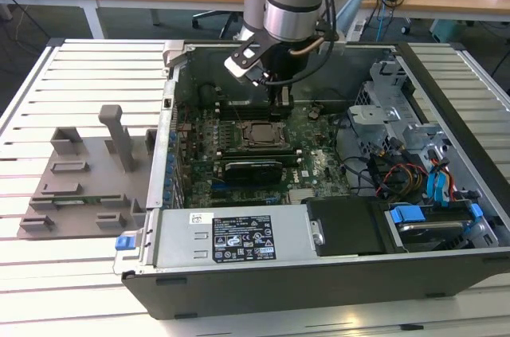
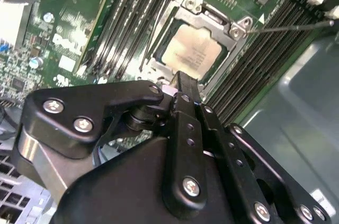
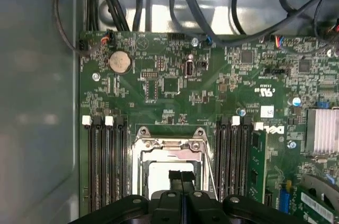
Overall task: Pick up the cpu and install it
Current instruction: 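Close the cpu cover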
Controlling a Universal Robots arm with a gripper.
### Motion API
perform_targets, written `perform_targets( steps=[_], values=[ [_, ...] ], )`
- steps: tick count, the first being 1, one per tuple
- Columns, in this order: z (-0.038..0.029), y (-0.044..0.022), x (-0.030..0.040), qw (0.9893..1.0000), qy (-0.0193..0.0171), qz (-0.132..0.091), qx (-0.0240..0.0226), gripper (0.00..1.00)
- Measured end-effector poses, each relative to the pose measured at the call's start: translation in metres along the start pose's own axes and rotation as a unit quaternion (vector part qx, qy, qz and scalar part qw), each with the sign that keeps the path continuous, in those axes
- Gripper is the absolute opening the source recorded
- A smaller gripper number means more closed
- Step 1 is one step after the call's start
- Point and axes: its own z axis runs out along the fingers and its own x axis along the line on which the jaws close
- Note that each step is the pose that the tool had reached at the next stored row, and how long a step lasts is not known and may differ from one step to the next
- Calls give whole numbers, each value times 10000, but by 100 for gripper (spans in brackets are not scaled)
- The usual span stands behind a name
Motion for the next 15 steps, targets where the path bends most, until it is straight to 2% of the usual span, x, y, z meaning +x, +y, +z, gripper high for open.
perform_targets(
  steps=[4,6,8,11,13,15],
  values=[
    [75,-69,3,10000,-1,-1,1,11],
    [119,-149,5,10000,-1,0,1,11],
    [164,-201,7,10000,-1,1,1,11],
    [223,-242,9,10000,0,0,0,11],
    [327,-309,13,10000,-1,0,1,11],
    [350,-323,14,10000,-1,0,0,11]
  ],
)
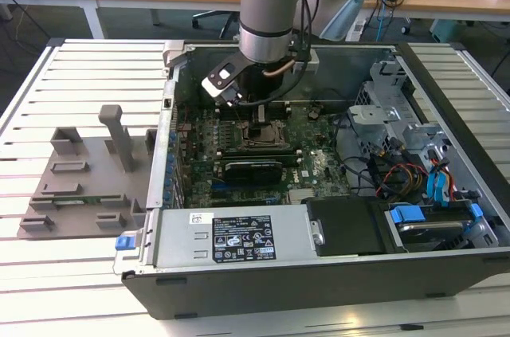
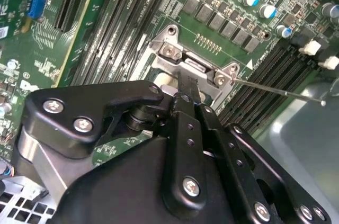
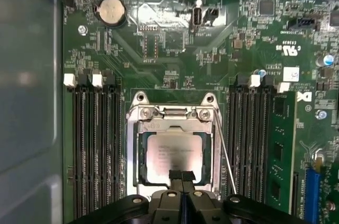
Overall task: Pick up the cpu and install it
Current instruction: 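Close the cpu cover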
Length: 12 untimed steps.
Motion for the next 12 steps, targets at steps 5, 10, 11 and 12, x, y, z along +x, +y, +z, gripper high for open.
perform_targets(
  steps=[5,10,11,12],
  values=[
    [47,-6,0,10000,-2,0,2,11],
    [10,14,1,10000,-1,0,-1,11],
    [-3,27,0,10000,-2,0,1,11],
    [-9,43,0,10000,-1,0,3,11]
  ],
)
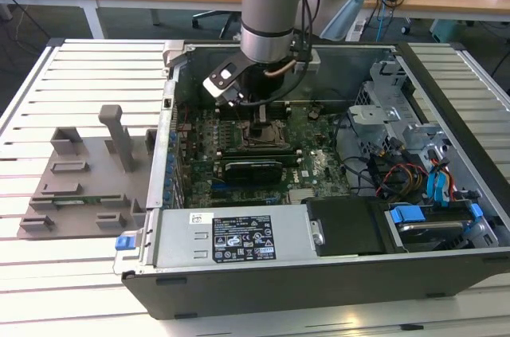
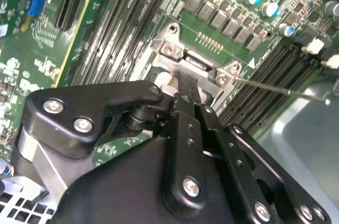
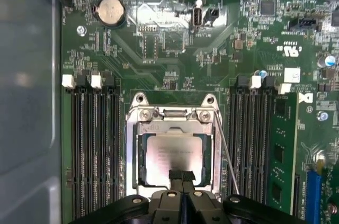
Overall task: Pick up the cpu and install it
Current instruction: 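Close the cpu cover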
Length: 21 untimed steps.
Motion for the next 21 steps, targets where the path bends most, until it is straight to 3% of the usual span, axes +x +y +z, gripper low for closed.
perform_targets(
  steps=[6,11,21],
  values=[
    [-36,161,-5,10000,7,-2,44,11],
    [-165,168,-8,10000,7,-1,46,11],
    [-736,154,-19,10000,5,-2,47,11]
  ],
)
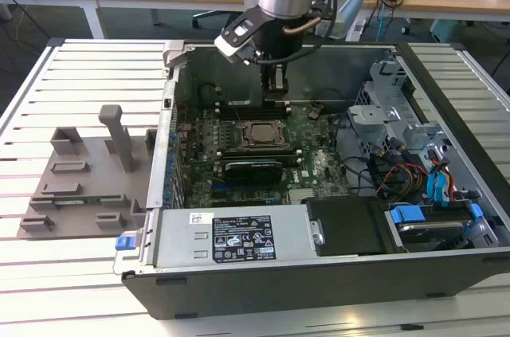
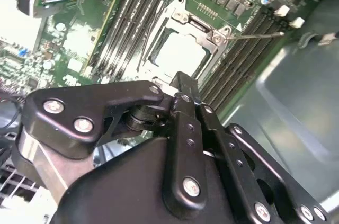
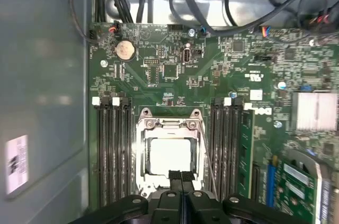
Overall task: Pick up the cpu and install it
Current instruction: 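Close the cpu cover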
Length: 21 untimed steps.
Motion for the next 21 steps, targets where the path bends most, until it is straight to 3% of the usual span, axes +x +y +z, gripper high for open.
perform_targets(
  steps=[3,5,11,13,16,21],
  values=[
    [-130,-5,-3,10000,-1,0,0,11],
    [-281,-10,-5,10000,0,0,0,11],
    [-487,-17,-9,10000,0,0,-1,11],
    [-591,-21,-11,10000,0,0,0,11],
    [-644,-23,-12,10000,-1,0,0,11],
    [-654,-23,-13,10000,0,0,-1,11]
  ],
)
